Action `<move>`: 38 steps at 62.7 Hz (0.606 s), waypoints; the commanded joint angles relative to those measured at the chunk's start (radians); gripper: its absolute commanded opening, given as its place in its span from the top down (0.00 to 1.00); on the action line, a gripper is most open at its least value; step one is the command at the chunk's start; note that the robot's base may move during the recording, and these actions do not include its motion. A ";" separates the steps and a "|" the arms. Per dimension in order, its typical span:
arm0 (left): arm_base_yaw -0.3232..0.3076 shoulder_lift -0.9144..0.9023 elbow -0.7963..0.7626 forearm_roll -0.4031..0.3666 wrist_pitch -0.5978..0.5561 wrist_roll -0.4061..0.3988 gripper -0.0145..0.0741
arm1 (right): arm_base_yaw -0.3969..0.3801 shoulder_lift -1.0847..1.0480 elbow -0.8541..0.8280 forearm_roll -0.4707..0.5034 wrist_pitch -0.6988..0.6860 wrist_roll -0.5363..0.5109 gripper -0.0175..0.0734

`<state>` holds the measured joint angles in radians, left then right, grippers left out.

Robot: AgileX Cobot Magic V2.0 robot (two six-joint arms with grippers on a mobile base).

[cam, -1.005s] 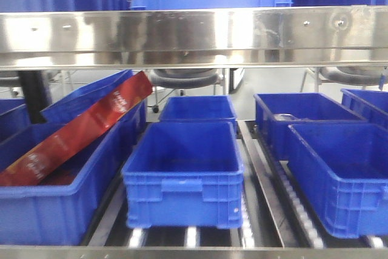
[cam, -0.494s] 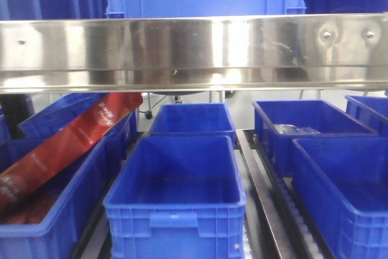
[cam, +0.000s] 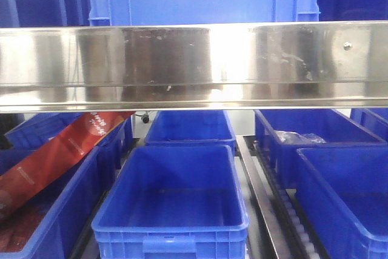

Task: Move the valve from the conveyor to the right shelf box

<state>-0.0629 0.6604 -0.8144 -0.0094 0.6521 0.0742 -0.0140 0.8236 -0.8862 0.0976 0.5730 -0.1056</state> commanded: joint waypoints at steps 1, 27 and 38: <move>-0.004 -0.005 -0.007 -0.003 -0.053 -0.003 0.96 | -0.001 -0.009 -0.005 -0.005 -0.086 0.000 0.99; -0.004 -0.005 -0.007 -0.003 -0.053 -0.003 0.96 | -0.001 -0.009 -0.005 -0.005 -0.086 0.000 0.99; -0.004 -0.005 -0.007 -0.003 -0.053 -0.003 0.96 | -0.001 -0.009 -0.005 -0.005 -0.086 0.000 0.99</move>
<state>-0.0629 0.6604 -0.8144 -0.0094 0.6521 0.0742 -0.0140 0.8236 -0.8862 0.0976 0.5714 -0.1056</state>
